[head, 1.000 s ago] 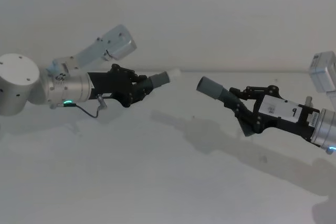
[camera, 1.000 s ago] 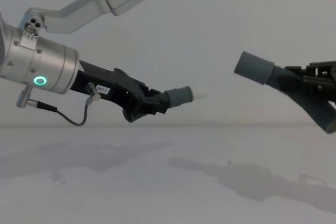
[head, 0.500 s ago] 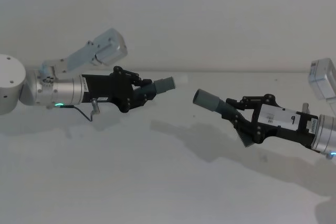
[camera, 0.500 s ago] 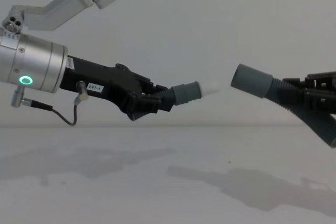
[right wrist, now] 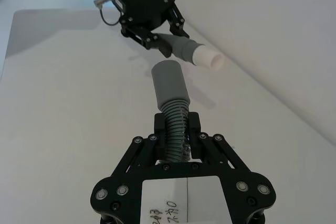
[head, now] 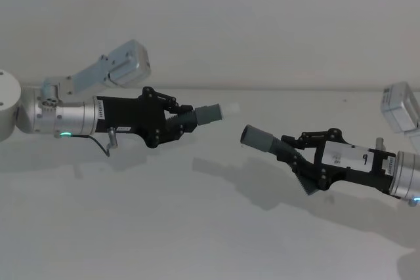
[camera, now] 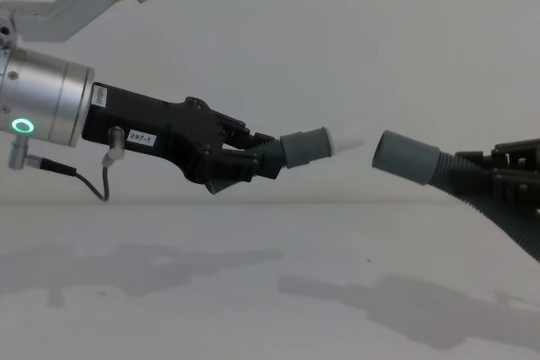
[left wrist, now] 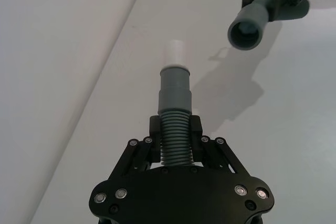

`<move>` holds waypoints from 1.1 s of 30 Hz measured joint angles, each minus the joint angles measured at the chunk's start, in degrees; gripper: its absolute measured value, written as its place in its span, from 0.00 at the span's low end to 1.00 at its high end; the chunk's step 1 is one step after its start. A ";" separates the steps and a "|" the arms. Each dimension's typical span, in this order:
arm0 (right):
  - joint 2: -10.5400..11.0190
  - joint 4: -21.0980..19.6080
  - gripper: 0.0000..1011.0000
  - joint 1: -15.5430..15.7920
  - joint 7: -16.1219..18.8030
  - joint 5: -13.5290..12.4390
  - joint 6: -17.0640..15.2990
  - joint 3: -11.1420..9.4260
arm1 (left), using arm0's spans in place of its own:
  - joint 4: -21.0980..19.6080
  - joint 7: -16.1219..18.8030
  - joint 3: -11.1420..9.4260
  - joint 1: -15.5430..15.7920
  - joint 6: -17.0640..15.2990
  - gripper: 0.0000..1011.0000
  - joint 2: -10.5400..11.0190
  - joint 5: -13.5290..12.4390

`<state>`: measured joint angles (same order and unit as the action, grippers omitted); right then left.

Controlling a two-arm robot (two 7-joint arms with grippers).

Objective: Use both hands to pick up one end of the pipe from the table, align the ends, and insert them.

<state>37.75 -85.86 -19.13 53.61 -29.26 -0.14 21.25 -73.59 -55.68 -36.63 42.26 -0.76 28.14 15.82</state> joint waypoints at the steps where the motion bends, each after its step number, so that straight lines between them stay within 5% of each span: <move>1: 0.05 0.04 0.24 -0.03 0.06 0.00 -0.01 0.08 | -0.07 -0.23 -0.02 0.00 0.12 0.30 0.10 0.13; 33: 1.53 1.31 0.24 -2.13 0.09 1.45 0.54 2.77 | -0.92 -6.47 -2.80 1.93 0.51 0.30 3.02 1.86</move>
<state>39.28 -84.55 -21.25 53.70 -27.81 0.39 24.02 -74.51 -62.16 -39.43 44.19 -0.25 31.16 17.68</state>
